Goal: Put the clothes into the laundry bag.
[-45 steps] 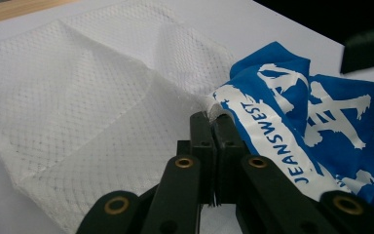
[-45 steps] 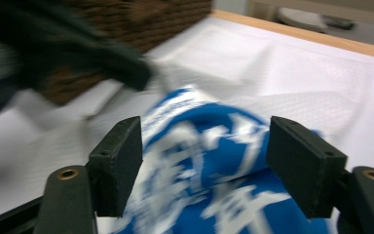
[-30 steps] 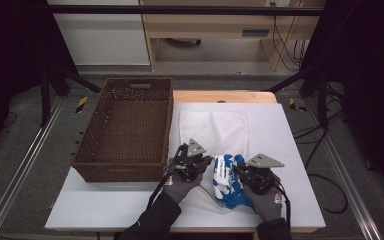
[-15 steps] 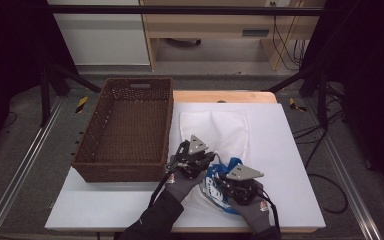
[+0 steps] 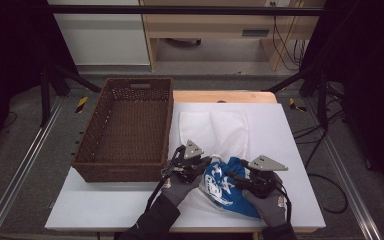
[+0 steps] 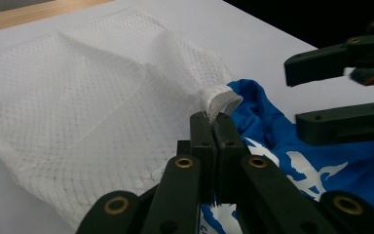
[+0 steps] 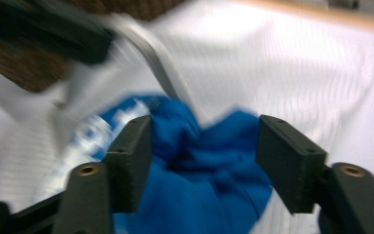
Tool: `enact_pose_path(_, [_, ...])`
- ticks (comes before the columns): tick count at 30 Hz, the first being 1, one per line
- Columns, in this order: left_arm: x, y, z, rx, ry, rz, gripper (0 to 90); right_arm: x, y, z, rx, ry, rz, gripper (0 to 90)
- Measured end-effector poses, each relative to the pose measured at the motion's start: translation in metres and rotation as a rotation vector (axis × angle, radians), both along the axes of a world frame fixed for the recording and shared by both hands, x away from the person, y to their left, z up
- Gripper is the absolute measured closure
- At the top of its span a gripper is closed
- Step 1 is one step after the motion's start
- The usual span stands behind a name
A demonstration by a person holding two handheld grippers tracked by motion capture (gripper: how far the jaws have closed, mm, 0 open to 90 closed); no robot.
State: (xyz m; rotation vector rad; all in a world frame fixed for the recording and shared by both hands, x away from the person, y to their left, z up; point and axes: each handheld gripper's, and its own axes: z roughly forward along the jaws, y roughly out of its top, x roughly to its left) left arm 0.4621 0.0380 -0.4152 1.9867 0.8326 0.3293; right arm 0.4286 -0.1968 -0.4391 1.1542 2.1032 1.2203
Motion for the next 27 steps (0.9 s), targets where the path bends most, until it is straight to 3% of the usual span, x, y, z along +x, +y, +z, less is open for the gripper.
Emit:
enact_pose_path(4, [-0.001, -0.001, -0.001, 0.007, 0.0, -0.006, 88.8, 0.013, 0.005, -0.031, -0.041, 0.113, -0.003, 37.5])
enact_pose_path(6, [-0.001, -0.001, -0.003, 0.008, 0.004, -0.006, 88.8, 0.017, 0.01, -0.041, -0.058, 0.16, -0.008, 45.3])
enact_pose_path(7, [-0.001, -0.001, -0.003, 0.008, 0.006, -0.006, 88.8, 0.018, 0.01, -0.043, -0.049, 0.168, -0.006, 54.9])
enact_pose_path(10, [0.0, -0.001, -0.005, 0.01, 0.009, -0.005, 88.8, 0.014, 0.011, -0.038, -0.059, 0.158, -0.001, 79.5])
enact_pose_path(11, [0.0, -0.001, -0.004, 0.006, 0.011, -0.003, 88.8, 0.012, 0.01, -0.036, -0.06, 0.15, 0.004, 82.2])
enact_pose_path(15, [0.001, 0.001, 0.0, 0.0, 0.005, -0.001, 88.8, -0.002, 0.006, -0.017, 0.017, 0.089, 0.05, 83.8])
enact_pose_path(18, [0.001, 0.001, 0.008, -0.011, 0.001, -0.001, 88.9, -0.016, 0.016, -0.003, 0.044, 0.028, 0.139, 83.7])
enact_pose_path(22, [-0.005, -0.004, 0.019, -0.015, -0.03, -0.009, 88.9, -0.015, 0.04, -0.002, -0.008, 0.028, 0.18, 82.9])
enact_pose_path(27, [-0.009, -0.006, 0.021, -0.023, -0.036, -0.03, 88.9, 0.014, 0.056, -0.022, -0.106, 0.068, 0.096, 80.3])
